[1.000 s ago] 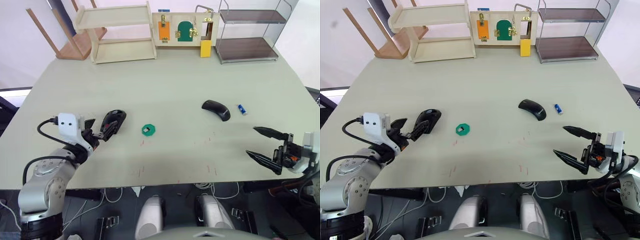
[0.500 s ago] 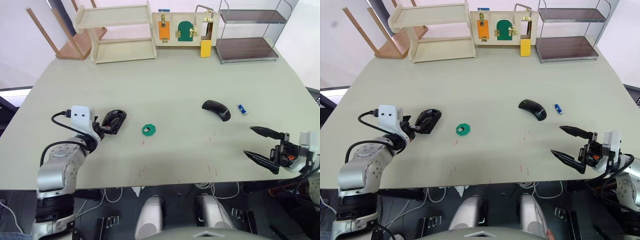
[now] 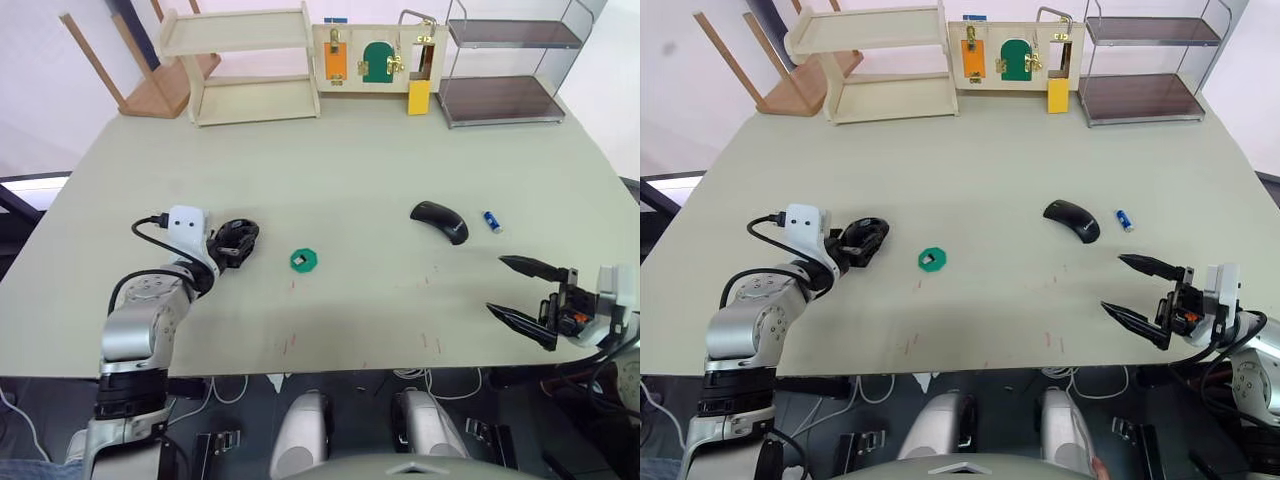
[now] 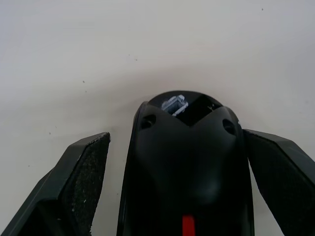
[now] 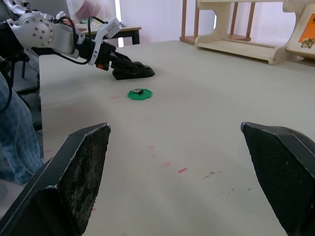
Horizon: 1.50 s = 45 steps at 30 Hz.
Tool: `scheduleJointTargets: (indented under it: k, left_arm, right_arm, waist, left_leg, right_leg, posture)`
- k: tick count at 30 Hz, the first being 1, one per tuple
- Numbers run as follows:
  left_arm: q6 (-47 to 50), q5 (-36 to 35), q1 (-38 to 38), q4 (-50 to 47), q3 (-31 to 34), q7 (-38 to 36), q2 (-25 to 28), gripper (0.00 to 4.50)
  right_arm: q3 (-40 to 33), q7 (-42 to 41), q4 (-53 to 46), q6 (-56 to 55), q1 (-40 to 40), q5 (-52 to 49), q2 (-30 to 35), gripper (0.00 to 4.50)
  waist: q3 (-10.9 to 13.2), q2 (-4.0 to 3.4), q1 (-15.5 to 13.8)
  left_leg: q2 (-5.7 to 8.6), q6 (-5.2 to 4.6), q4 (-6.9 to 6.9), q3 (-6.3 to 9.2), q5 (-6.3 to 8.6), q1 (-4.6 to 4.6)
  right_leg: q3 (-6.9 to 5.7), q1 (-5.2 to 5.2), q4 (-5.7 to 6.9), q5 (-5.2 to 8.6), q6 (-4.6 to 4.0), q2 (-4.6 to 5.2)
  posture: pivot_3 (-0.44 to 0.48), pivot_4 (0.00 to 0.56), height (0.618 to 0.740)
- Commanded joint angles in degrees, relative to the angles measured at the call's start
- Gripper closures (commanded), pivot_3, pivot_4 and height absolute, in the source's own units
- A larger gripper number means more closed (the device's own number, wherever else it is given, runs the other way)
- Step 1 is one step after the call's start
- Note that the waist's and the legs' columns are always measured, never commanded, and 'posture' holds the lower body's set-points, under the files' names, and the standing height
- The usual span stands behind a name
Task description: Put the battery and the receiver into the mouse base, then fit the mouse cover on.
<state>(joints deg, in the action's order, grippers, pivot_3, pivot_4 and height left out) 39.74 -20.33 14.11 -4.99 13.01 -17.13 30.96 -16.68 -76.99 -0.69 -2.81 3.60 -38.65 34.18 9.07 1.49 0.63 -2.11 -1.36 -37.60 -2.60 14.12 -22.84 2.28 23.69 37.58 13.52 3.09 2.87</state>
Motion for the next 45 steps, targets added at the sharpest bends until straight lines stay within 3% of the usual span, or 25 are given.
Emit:
scheduleJointTargets:
  k: [1,20,37,41,45]
  left_arm:
    - [-0.4,0.6,0.2,-1.1,0.9,-0.3,0.5,0.00]
    - [1.9,2.2,1.3,1.5,-0.6,-3.0,2.0,0.00]
    - [2.9,2.2,3.9,3.1,-1.6,-3.6,0.0,0.00]
    - [3.1,2.4,3.9,3.0,-1.2,-2.9,-0.5,1.57]
    - [2.9,2.6,3.8,3.1,-0.9,-2.6,-0.3,1.58]
  right_arm:
    - [-1.8,0.2,-1.7,-0.8,0.4,-0.8,0.1,0.04]
    - [-1.2,0.1,-0.6,-1.9,0.6,-0.1,-1.0,0.04]
    - [-0.7,1.0,-1.4,-2.2,0.7,-0.1,-1.3,0.04]
    - [-0.5,1.3,-1.6,-2.0,0.6,0.0,-1.3,0.00]
    - [-0.2,1.5,-1.7,-2.0,0.4,0.0,-1.3,0.00]
  waist:
    - [0.0,0.00,0.0]
    - [0.0,-0.01,0.0]
    - [0.0,-0.01,-0.1]
    - [0.0,-0.03,-0.3]
    - [0.0,-0.03,-0.2]
  left_leg:
    - [0.00,0.00,0.00,0.04,0.00,0.00]
    - [0.11,0.00,0.00,0.84,0.00,-0.12]
    - [0.27,0.02,-0.05,1.38,-0.02,-0.02]
    - [0.28,0.02,-0.06,1.39,-0.02,-0.02]
    - [0.32,0.02,-0.09,1.37,-0.02,-0.01]
  right_leg:
    - [-0.04,0.00,0.01,0.00,0.00,0.00]
    - [-0.83,-0.32,-0.04,0.12,0.03,0.25]
    - [-1.07,-0.45,0.11,0.17,-0.04,0.27]
    - [-1.04,-0.46,0.09,0.17,-0.04,0.28]
    - [-0.98,-0.46,0.09,0.16,-0.02,0.32]
  posture:
    - [0.000,0.150,0.740]
    - [0.000,0.150,0.740]
    - [0.000,0.150,0.740]
    - [0.000,0.150,0.740]
    - [0.000,0.150,0.740]
